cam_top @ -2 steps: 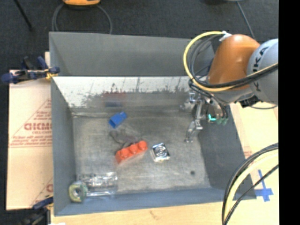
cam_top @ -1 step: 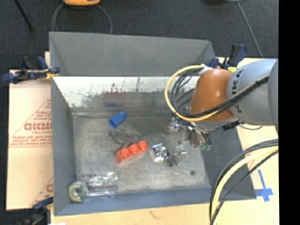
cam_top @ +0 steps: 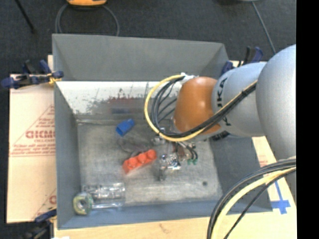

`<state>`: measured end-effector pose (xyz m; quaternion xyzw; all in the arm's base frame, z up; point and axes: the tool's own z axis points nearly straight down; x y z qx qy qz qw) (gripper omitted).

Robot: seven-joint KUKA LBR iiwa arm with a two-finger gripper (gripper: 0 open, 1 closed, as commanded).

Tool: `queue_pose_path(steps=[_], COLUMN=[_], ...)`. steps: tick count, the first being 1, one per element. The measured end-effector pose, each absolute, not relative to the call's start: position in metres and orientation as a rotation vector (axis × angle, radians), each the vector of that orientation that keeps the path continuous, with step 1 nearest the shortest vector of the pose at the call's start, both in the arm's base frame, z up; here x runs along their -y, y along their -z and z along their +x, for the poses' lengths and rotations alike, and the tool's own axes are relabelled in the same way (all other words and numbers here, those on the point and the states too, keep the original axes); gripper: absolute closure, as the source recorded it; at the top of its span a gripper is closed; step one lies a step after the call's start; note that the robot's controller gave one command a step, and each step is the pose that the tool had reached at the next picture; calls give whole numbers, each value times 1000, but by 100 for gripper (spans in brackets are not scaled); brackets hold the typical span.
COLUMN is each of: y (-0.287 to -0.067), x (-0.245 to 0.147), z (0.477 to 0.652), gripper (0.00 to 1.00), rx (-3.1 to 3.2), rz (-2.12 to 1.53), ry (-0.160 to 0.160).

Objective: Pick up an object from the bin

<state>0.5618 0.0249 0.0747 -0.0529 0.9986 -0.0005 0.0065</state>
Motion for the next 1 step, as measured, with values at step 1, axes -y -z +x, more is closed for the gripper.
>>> queue_pose_path(steps=[1], y=[-74], x=[-81], z=[537], gripper=[0], rx=[-3129], rz=[62], ry=[-2])
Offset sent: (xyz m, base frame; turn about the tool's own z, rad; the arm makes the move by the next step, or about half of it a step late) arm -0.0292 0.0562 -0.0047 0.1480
